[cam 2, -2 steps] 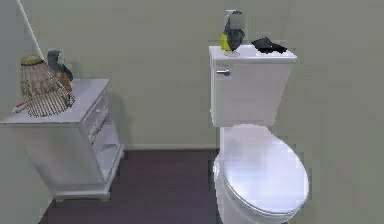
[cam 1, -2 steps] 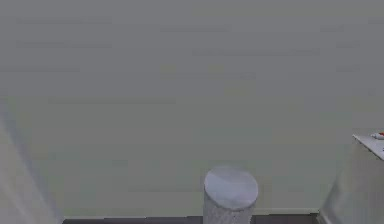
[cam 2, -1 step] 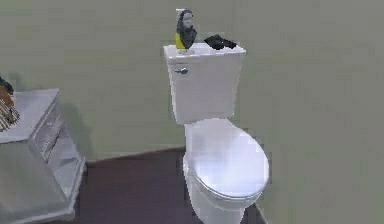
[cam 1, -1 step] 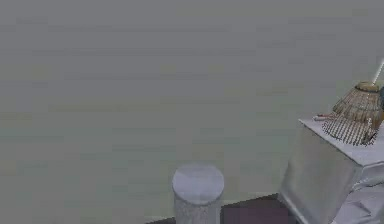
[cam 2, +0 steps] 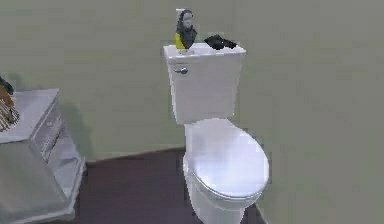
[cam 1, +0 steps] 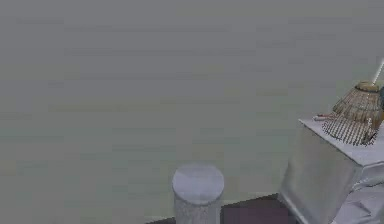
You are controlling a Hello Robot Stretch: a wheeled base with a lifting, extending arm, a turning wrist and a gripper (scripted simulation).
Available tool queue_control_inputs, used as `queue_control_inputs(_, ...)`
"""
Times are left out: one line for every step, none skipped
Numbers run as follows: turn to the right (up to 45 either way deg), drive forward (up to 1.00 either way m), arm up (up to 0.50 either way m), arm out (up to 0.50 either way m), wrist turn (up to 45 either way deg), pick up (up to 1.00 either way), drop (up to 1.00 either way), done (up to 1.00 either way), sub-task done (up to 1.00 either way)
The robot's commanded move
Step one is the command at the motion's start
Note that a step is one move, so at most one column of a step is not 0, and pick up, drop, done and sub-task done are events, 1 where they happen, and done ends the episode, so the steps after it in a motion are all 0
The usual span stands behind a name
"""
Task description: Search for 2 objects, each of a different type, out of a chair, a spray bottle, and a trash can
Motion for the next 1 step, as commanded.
queue_control_inputs(45.0,0.00,0.00,0.00,0.0,0.00,0.00,0.00,0.00)
